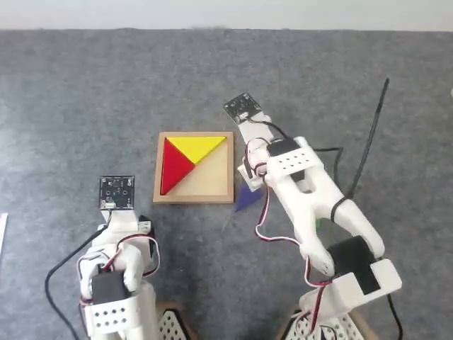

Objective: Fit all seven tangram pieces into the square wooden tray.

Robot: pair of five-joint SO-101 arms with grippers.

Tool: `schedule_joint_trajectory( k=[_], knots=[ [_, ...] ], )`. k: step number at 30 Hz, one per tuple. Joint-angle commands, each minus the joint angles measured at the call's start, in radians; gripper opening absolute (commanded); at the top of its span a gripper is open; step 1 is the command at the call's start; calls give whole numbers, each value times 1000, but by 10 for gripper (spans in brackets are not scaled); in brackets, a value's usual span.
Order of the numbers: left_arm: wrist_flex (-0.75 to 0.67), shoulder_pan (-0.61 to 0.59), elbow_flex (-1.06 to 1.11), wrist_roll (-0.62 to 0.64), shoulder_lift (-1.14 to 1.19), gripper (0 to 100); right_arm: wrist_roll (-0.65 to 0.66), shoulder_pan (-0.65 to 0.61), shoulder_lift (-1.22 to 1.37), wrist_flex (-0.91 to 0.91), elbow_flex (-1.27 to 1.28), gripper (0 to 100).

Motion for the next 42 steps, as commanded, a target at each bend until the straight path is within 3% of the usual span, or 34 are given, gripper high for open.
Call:
schedule_joint_trajectory(
  k=[1, 18, 26, 42],
  knots=[
    [5, 5, -12, 0, -20, 80, -11, 16, 13, -31, -6, 193],
    [5, 5, -12, 0, -20, 80, -46, 8, 298, 130, -273, 223],
    [5, 5, -12, 0, -20, 80, -92, 15, 372, 213, -377, 59],
    [5, 5, -12, 0, -20, 80, -95, 7, 242, 229, -336, 54]
  ],
)
